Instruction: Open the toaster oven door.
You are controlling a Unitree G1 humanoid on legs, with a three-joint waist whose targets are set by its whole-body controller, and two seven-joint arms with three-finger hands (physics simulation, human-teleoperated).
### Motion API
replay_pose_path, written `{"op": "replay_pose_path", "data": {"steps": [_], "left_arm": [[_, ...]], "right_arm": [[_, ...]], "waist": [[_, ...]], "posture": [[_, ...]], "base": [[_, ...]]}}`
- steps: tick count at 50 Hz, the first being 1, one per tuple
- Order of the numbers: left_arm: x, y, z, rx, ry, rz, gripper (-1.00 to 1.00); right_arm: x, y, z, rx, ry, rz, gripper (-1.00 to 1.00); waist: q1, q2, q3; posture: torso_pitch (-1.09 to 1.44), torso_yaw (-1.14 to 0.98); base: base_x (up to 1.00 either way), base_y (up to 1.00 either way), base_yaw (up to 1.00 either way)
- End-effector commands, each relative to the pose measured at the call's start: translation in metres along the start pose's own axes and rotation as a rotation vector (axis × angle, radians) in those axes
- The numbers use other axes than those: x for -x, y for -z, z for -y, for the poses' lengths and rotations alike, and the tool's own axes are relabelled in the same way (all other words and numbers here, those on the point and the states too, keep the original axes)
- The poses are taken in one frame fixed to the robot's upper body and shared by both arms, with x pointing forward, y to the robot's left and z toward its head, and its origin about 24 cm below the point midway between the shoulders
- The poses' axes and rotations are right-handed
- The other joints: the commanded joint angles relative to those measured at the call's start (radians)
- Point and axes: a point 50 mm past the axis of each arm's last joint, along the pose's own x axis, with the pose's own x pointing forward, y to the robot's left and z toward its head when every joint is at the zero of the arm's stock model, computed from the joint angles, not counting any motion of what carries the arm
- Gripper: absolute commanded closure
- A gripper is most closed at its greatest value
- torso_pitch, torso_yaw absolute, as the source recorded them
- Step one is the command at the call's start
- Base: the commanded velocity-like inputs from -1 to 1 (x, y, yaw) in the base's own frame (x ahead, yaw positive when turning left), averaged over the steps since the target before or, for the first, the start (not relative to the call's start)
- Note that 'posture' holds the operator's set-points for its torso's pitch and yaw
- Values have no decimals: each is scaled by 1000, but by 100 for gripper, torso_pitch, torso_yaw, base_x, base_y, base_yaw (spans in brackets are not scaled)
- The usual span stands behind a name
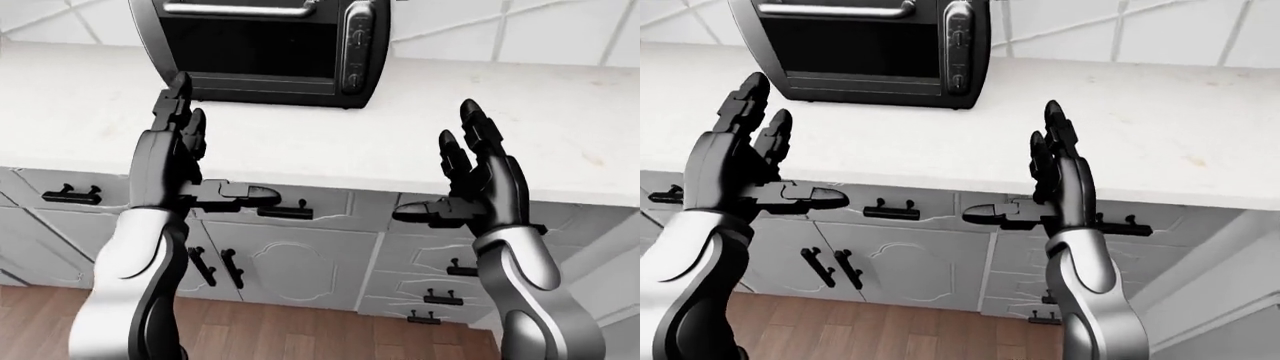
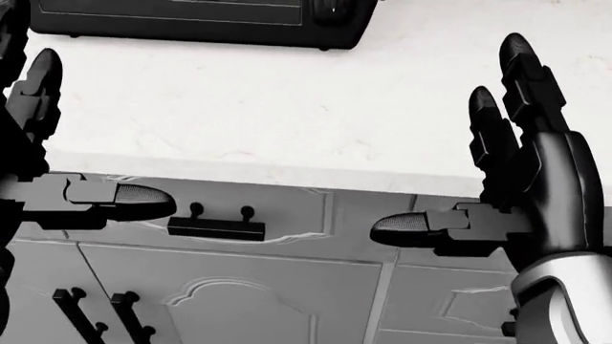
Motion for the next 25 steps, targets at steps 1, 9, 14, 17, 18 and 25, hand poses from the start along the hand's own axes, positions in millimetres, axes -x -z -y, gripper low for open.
{"op": "replay_pose_path", "data": {"steps": [1, 9, 14, 17, 18, 25], "left_arm": [[2, -15, 2, -10, 14, 86, -100], [4, -16, 2, -11, 16, 88, -100], [5, -17, 2, -10, 14, 92, -100], [5, -15, 2, -9, 15, 90, -100], [5, -14, 3, -6, 16, 88, -100], [6, -12, 3, -7, 15, 88, -100]], "right_arm": [[3, -17, 0, 5, -3, 100, -100], [4, -19, 2, 4, 8, 109, -100], [5, -22, 2, 10, 11, 121, -100], [6, -20, 1, 14, 5, 124, -100], [6, -18, 1, 15, 4, 122, -100], [6, -17, 2, -2, 13, 123, -100]], "waist": [[-1, 28, -23], [-31, 18, -3], [-46, 78, -30], [-26, 54, -31], [-25, 63, -20], [-4, 5, -11]], "posture": [[0, 0], [0, 0], [0, 0], [0, 0], [0, 0], [0, 0]], "base": [[29, 0, 0], [27, 0, 0], [0, 0, 0], [14, 0, 0], [22, 0, 0], [18, 0, 0]]}}
